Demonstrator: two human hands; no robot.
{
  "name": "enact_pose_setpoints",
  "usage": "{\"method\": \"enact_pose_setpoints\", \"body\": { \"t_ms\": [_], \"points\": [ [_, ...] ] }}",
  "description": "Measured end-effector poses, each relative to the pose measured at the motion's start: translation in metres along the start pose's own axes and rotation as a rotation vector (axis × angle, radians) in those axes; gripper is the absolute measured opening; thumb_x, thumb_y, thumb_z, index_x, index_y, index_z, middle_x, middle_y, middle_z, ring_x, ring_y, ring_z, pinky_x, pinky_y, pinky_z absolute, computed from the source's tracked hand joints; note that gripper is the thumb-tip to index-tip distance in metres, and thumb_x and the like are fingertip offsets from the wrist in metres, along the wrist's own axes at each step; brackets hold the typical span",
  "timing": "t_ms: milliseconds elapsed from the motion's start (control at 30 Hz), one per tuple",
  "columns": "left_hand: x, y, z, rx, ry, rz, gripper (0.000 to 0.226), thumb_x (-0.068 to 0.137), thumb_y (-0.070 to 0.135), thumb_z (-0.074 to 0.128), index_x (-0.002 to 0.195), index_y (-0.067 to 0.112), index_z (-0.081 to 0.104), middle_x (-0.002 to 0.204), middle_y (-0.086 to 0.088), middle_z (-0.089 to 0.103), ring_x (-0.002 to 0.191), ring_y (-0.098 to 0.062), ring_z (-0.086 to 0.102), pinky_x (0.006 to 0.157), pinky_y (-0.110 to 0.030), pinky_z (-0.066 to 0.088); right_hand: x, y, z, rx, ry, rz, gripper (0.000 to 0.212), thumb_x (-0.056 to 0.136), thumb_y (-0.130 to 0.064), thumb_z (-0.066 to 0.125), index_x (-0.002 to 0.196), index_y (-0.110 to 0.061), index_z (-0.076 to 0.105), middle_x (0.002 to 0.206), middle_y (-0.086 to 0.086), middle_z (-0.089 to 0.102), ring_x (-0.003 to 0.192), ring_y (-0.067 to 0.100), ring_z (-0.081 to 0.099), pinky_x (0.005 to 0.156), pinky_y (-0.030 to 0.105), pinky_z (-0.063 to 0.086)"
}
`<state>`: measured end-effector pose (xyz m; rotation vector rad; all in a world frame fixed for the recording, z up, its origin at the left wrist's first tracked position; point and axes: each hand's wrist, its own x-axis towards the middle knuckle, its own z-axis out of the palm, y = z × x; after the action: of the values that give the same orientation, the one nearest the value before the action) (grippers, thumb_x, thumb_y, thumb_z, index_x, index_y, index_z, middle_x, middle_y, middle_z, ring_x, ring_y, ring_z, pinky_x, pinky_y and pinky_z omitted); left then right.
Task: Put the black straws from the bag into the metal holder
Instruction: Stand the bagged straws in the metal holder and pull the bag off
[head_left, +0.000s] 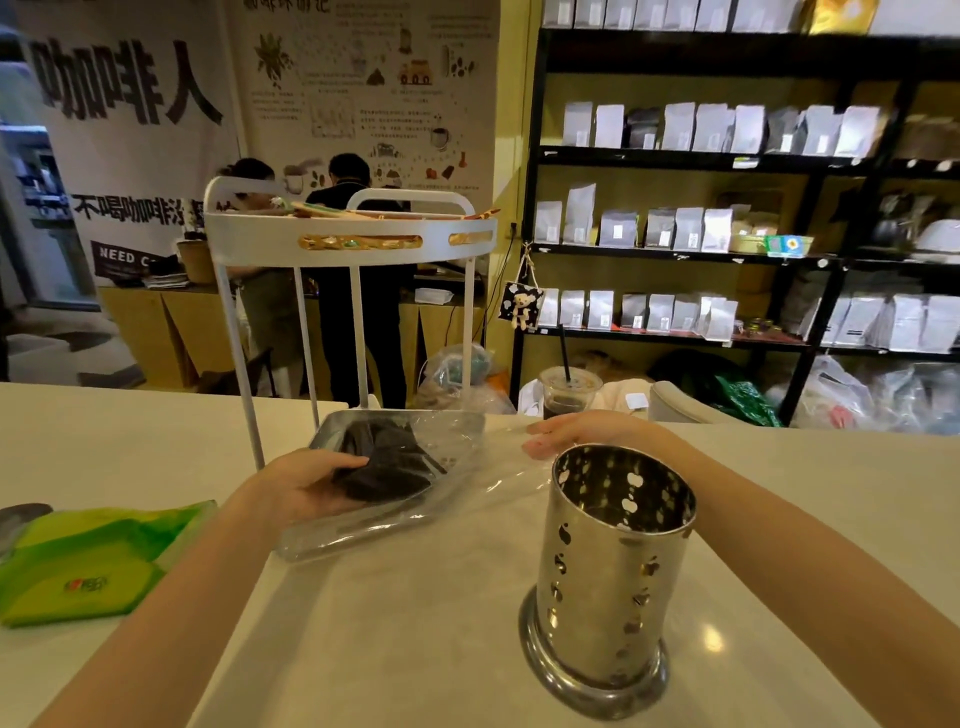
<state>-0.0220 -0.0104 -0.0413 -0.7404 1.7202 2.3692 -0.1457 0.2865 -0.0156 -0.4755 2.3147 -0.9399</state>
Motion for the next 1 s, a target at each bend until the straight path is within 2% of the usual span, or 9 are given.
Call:
{"method": "enact_pose_setpoints", "body": {
  "t_ms": [100, 200, 333, 433, 533, 700, 800, 933, 1000],
  "points": [
    [-0.003, 0.003, 0.010, 0.013, 0.025, 0.065, 0.028, 0.084, -0.004, 0.053, 0.110, -0.002, 0.047, 0.093, -0.022, 0.058, 0.099, -0.034, 0.055, 0.066, -0.042, 0.057, -0.011, -0.017, -0.008, 0.242, 0.056, -0.051, 0.066, 0.061, -0.032, 0.079, 0.122, -0.020, 0.055, 0.122, 0.004, 0.060, 0.115, 0.021, 0.053, 0.109, 0.042, 0.035],
    [-0.011, 0.014, 0.016, -0.039, -0.024, 0.092, 0.031, 0.086, -0.001, 0.051, 0.117, -0.004, 0.048, 0.098, -0.023, 0.060, 0.098, -0.034, 0.058, 0.053, -0.040, 0.056, -0.021, -0.025, -0.020, 0.540, 0.054, -0.121, 0.036, 0.079, -0.003, 0.063, 0.114, -0.010, 0.059, 0.103, 0.008, 0.069, 0.098, 0.020, 0.065, 0.091, 0.033, 0.052],
    [-0.027, 0.035, 0.027, -0.081, -0.094, 0.078, 0.022, 0.088, 0.010, 0.050, 0.107, 0.000, 0.055, 0.081, -0.022, 0.070, 0.064, -0.030, 0.071, 0.047, -0.038, 0.057, -0.042, -0.037, -0.038, 0.655, 0.128, -0.284, 0.026, 0.081, 0.002, 0.057, 0.105, -0.007, 0.063, 0.094, 0.010, 0.072, 0.078, 0.016, 0.072, 0.069, 0.026, 0.060],
    [-0.031, 0.049, 0.040, -0.030, -0.132, 0.116, 0.035, 0.087, 0.014, 0.051, 0.120, 0.001, 0.052, 0.091, -0.019, 0.067, 0.079, -0.025, 0.066, 0.058, -0.034, 0.057, -0.067, -0.045, -0.052, 0.691, 0.196, -0.417, 0.023, 0.077, 0.004, 0.057, 0.096, -0.006, 0.065, 0.093, 0.012, 0.068, 0.071, 0.016, 0.071, 0.064, 0.025, 0.059],
    [-0.038, 0.057, 0.061, -0.044, -0.180, 0.135, 0.032, 0.087, 0.014, 0.051, 0.115, 0.000, 0.054, 0.085, -0.019, 0.070, 0.072, -0.025, 0.070, 0.054, -0.034, 0.057, -0.097, -0.047, -0.067, 0.690, 0.233, -0.506, 0.022, 0.080, 0.005, 0.054, 0.091, -0.008, 0.067, 0.090, 0.012, 0.068, 0.068, 0.017, 0.071, 0.061, 0.024, 0.059],
    [-0.056, 0.054, 0.114, -0.024, -0.267, 0.165, 0.027, 0.086, 0.012, 0.052, 0.111, 0.001, 0.056, 0.097, -0.017, 0.064, 0.062, -0.023, 0.070, 0.049, -0.031, 0.057, -0.151, -0.034, -0.094, 0.745, 0.335, -0.590, 0.023, 0.087, 0.007, 0.044, 0.090, -0.004, 0.064, 0.074, 0.008, 0.073, 0.061, 0.015, 0.071, 0.053, 0.021, 0.057],
    [-0.065, 0.046, 0.149, 0.007, -0.299, 0.208, 0.036, 0.084, 0.010, 0.055, 0.119, 0.000, 0.052, 0.111, -0.019, 0.063, 0.080, -0.023, 0.067, 0.057, -0.029, 0.058, -0.189, -0.015, -0.109, 0.682, 0.399, -0.627, 0.023, 0.089, 0.006, 0.042, 0.095, -0.002, 0.063, 0.071, 0.005, 0.074, 0.061, 0.015, 0.071, 0.052, 0.021, 0.056],
    [-0.078, 0.031, 0.196, -0.024, -0.376, 0.188, 0.049, 0.074, 0.006, 0.063, 0.121, -0.001, 0.050, 0.118, -0.022, 0.062, 0.105, -0.030, 0.063, 0.089, -0.041, 0.053, -0.243, 0.021, -0.126, 0.590, 0.540, -0.608, 0.028, 0.086, 0.004, 0.046, 0.090, -0.008, 0.071, 0.076, 0.004, 0.076, 0.069, 0.017, 0.072, 0.062, 0.025, 0.059],
    [-0.090, 0.021, 0.223, -0.015, -0.413, 0.196, 0.044, 0.073, 0.005, 0.063, 0.115, -0.002, 0.053, 0.114, -0.025, 0.063, 0.106, -0.032, 0.062, 0.086, -0.043, 0.054, -0.269, 0.037, -0.135, 0.583, 0.601, -0.567, 0.028, 0.085, 0.002, 0.048, 0.104, -0.006, 0.067, 0.089, 0.010, 0.073, 0.078, 0.021, 0.071, 0.069, 0.028, 0.058]
  ]
}}
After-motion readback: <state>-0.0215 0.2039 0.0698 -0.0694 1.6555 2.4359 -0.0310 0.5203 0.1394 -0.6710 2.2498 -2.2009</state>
